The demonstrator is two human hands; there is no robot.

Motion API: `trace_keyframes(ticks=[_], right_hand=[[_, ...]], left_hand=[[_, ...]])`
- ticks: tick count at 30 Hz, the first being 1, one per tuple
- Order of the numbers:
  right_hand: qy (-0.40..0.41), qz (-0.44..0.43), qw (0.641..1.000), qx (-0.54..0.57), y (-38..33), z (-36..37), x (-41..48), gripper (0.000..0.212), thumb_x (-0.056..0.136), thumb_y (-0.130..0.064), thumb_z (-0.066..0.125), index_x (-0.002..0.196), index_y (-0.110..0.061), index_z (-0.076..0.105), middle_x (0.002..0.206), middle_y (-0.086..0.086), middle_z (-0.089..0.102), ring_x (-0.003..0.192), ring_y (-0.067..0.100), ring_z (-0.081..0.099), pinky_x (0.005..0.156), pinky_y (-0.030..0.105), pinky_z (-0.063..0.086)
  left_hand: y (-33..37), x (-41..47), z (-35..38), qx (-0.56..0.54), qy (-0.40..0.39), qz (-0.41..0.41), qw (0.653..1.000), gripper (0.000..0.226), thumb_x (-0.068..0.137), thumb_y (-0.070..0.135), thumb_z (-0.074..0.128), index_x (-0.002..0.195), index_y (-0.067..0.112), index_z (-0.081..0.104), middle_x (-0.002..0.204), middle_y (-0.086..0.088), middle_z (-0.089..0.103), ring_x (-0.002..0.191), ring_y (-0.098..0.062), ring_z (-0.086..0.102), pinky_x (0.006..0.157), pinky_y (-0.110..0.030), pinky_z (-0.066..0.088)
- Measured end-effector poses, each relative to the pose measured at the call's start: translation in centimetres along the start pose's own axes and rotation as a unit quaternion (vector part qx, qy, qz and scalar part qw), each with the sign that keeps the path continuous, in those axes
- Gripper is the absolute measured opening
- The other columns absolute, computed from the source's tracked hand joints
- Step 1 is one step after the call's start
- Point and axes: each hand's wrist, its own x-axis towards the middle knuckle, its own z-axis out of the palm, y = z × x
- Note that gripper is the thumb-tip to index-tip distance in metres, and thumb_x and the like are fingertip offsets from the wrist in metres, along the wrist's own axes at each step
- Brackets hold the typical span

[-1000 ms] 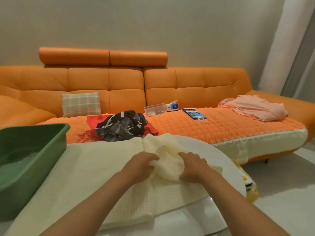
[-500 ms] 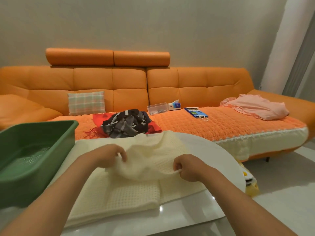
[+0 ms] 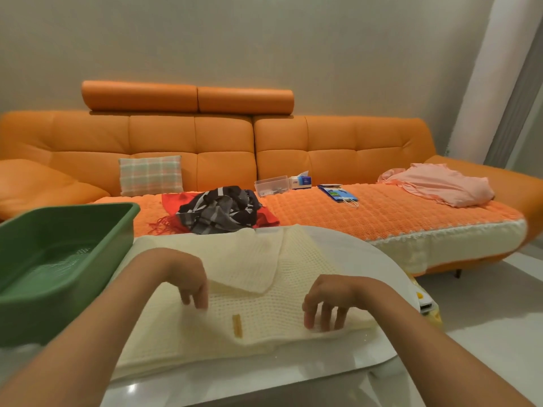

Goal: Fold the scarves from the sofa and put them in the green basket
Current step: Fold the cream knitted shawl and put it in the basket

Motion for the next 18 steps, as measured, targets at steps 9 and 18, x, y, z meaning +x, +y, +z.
trace_keyframes(ticks=[9, 18], right_hand=[[0.114, -0.113, 0.984, -0.070, -1.4, 2.4, 2.4, 0.019, 0.080, -0.044, 0.075, 0.095, -0.032, 0.075, 0.092, -0.014, 0.071, 0.076, 0.003, 0.063, 0.071, 0.022, 0.052], [0.071, -0.120, 0.955, -0.262, -2.7, 4.7, 3.4, 0.036, 0.075, -0.030, 0.079, 0.103, -0.033, 0.057, 0.111, -0.007, 0.054, 0.095, 0.016, 0.056, 0.085, 0.035, 0.052]], left_hand=[[3.9, 2.8, 2.4, 0.004, 0.231, 0.170, 0.958, 0.060, 0.081, 0.042, 0.073, 0.135, 0.045, 0.046, 0.130, 0.020, 0.045, 0.116, -0.006, 0.048, 0.097, -0.034, 0.048], [4.0, 6.3, 3.3, 0.132, 0.296, 0.140, 0.936, 0.068, 0.075, 0.074, 0.060, 0.135, 0.044, 0.052, 0.130, 0.020, 0.051, 0.112, -0.011, 0.054, 0.088, -0.031, 0.046]])
